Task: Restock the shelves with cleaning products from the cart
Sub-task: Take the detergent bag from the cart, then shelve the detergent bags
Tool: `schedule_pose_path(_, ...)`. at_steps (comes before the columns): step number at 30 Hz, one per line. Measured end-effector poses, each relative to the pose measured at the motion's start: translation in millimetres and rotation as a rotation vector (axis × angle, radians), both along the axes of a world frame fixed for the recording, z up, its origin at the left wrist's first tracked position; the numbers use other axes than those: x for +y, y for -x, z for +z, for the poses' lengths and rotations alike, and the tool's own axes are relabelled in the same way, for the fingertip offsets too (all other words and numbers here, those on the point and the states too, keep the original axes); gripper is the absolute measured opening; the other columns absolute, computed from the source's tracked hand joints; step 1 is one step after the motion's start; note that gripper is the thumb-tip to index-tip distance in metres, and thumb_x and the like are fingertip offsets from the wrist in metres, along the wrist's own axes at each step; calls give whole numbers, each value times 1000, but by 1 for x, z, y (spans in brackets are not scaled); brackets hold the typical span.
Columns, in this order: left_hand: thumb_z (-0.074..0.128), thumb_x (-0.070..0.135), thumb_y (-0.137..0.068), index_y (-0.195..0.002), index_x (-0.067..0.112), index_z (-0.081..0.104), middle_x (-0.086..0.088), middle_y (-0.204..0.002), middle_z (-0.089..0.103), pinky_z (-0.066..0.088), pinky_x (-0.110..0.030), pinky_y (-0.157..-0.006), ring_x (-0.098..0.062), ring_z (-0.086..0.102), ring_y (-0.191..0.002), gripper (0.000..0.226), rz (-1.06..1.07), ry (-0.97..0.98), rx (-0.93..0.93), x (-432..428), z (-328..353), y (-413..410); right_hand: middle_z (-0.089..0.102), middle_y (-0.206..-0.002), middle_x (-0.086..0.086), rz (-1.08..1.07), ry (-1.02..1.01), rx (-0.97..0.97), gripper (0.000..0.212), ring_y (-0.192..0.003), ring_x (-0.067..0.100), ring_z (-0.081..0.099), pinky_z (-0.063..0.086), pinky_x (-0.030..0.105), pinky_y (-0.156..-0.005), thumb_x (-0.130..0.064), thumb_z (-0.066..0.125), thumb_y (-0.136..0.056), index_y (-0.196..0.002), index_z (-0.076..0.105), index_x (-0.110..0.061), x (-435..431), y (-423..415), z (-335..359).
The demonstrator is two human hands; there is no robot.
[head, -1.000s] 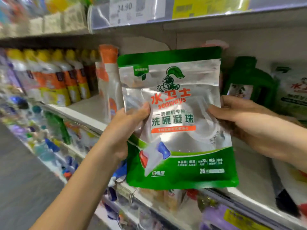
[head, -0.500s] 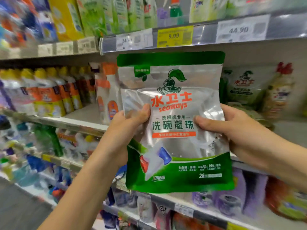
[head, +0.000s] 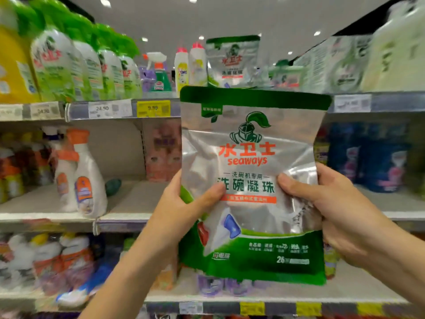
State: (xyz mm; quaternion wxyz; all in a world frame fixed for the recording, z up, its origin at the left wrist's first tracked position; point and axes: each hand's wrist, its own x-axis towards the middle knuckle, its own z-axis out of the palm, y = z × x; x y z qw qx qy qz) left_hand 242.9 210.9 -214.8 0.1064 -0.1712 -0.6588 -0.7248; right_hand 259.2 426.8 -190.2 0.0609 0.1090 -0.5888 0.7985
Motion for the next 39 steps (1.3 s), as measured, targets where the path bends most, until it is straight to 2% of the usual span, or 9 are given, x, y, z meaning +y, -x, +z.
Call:
schedule_pose_path(3,85,26,-65,-107,22,65,-1,-98,75,59,-27,-68,-20,72,-89,47,4,-9,55,38,5,-4,74,-97,15,8,20,-25,30,-84,31,73,59,38,-56,-6,64,-81,-111,64,-9,34,-8,4)
schedule_pose_path(9,76,22,-67,-100,23,69,-3,-95,75,56,-22,-63,-20,73,-85,34,-65,-32,133,121,23,1,74,-94,16,-26,33,-2,25,-79,32,73,58,36,-52,-8,65,-79,-104,67,-10,114,-18,16)
schedule_pose_path(12,77,25,-65,-103,22,68,-4,-95,75,58,-28,-67,-23,73,-86,38,-55,-37,125,164,26,4,75,-90,15,-69,3,32,24,-74,30,74,56,31,-48,-9,67,-76,-100,68,-11,155,-17,22)
schedule_pose_path(16,83,33,-70,-98,30,71,-2,-96,75,56,-42,-82,-23,72,-91,31,73,-35,180,192,32,7,75,-93,14,-19,-58,84,26,-79,30,74,57,31,-52,-12,68,-77,-103,69,-13,184,-5,33)
schedule_pose_path(22,77,36,-65,-95,24,71,-4,-94,75,55,-49,-86,-25,72,-90,32,225,-41,225,157,59,13,75,-93,13,153,-35,139,24,-80,28,74,57,30,-53,-9,65,-82,-105,66,-9,153,31,58)
schedule_pose_path(27,76,33,-64,-94,20,69,-4,-91,76,59,-34,-70,-23,73,-84,34,284,-33,304,106,94,41,76,-90,11,169,14,233,31,-78,25,74,59,33,-55,-11,66,-75,-106,63,-9,98,65,85)
schedule_pose_path(32,76,30,-71,-94,20,68,-2,-90,76,60,-36,-71,-21,73,-82,27,242,-44,430,57,142,86,76,-85,5,19,-3,399,12,-74,19,74,57,31,-51,-7,62,-88,-100,62,-10,44,101,129)
schedule_pose_path(35,73,24,-79,-102,14,61,3,-90,75,57,-24,-66,-12,72,-82,28,214,-22,555,37,178,114,76,-84,0,-128,-5,542,11,-74,17,74,56,30,-51,-6,65,-87,-95,62,-14,21,117,159)
schedule_pose_path(39,74,17,-81,-115,6,41,-4,-107,67,55,-21,-74,-8,69,-91,49,196,47,757,21,214,143,76,-86,-6,-299,-67,721,13,-79,17,74,60,37,-56,-7,65,-89,-92,61,-19,1,139,192)
